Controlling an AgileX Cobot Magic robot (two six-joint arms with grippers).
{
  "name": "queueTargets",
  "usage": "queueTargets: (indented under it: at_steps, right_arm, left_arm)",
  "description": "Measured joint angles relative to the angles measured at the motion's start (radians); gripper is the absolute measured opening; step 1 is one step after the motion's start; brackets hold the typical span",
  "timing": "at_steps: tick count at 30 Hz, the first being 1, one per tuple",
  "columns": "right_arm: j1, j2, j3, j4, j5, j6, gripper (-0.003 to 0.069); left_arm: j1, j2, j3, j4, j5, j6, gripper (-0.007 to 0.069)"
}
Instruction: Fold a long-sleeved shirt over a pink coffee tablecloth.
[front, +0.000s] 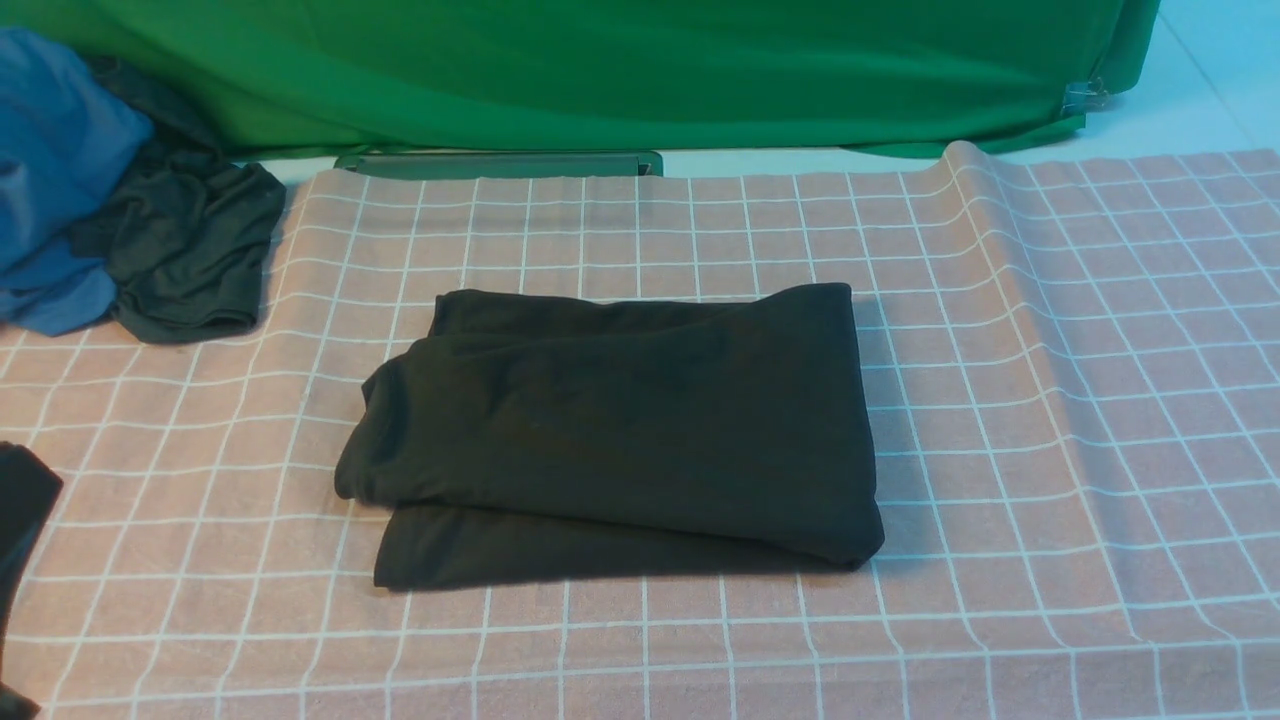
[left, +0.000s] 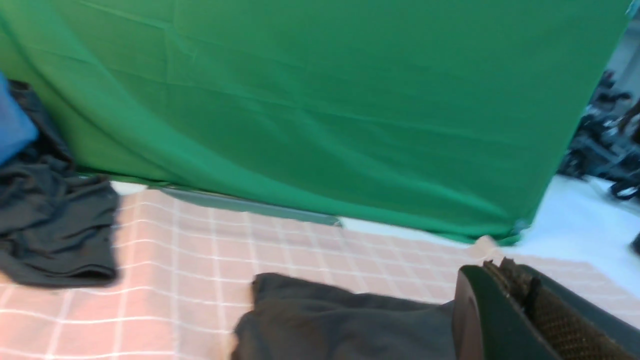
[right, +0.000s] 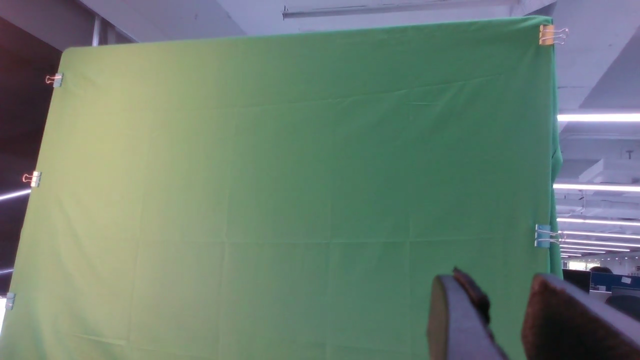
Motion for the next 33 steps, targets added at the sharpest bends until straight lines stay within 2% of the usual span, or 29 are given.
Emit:
queueTargets:
  at_steps: [5,9,15,33]
  right_arm:
    - [0.0,0.0,0.0,0.002,0.0,0.0,0.0247]
    - [0.0,0.0,0.0,0.002,0.0,0.0,0.0247]
    - [0.0,0.0,0.0,0.002,0.004,0.001,0.0247]
    - [0.0,0.0,0.0,0.003,0.032,0.001,0.0247]
  left_arm:
    - [0.12,-0.079,0.091,0.023,0.003,-0.012,0.0013]
    - [0.173,-0.084,0.182,0.04,-0.005,-0.011,0.0013]
    - [0.177,-0.087,0.275,0.073,-0.003,-0.011,0.0013]
    - [0.177,-0.088,0.277,0.073,0.0,-0.007,0.0013]
